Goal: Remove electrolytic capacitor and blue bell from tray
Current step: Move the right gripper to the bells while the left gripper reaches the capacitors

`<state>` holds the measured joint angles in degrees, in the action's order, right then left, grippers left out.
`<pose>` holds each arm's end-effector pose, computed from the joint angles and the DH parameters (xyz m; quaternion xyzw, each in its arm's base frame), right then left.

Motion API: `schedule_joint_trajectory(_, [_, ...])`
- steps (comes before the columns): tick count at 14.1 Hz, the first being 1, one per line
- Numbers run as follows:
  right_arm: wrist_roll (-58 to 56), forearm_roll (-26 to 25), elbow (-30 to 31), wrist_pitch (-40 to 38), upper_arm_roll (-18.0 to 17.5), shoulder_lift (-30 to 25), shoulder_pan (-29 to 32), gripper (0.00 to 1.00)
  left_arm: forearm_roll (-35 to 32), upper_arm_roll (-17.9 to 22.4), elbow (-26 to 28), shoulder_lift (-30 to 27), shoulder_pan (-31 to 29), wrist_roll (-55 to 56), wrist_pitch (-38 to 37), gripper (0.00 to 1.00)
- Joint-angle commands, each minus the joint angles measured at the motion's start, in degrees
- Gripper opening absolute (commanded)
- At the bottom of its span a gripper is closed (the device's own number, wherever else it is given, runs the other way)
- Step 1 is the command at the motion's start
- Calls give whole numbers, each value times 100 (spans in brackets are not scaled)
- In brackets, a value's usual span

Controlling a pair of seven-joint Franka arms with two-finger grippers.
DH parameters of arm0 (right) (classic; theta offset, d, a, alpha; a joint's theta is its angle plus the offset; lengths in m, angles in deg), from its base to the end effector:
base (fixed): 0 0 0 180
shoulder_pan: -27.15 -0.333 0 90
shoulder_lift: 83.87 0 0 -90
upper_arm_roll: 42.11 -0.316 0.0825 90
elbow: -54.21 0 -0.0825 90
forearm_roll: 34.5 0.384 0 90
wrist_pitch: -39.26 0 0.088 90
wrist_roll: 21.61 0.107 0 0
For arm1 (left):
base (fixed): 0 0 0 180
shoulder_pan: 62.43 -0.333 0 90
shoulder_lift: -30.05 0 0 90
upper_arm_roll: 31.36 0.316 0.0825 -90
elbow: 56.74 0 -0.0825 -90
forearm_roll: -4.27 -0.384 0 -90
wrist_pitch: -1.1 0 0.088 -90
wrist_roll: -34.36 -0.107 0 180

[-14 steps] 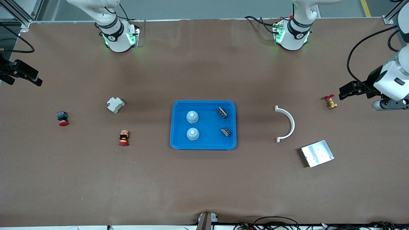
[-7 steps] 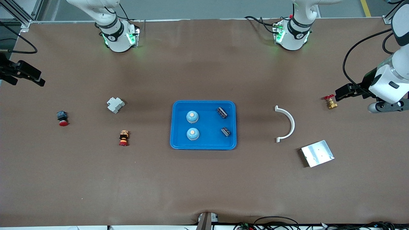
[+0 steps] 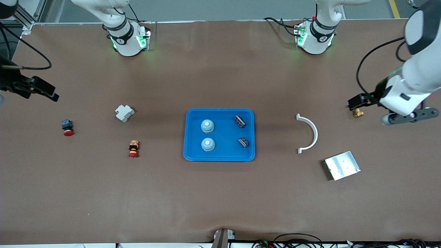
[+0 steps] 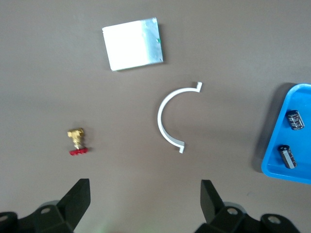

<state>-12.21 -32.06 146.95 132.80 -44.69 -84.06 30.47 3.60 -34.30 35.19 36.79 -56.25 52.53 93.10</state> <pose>0.5586 -0.0029 0.6092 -0.9957 0.0895 -0.0070 0.0218 0.5790 -0.0902 0.5444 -0.9952 -0.0782 0.0558 0.0164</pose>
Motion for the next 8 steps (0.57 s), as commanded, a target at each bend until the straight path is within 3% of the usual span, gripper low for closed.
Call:
schedule_joint_trajectory(1, [483,81,-19,146,11,281,-112,100,128,13,-53,99,198,221,-130,100])
schedule_joint_trajectory(8, [1571,283,-2,770,20,1063,-646,100,1033,-4,-194,460,419,670,81,100])
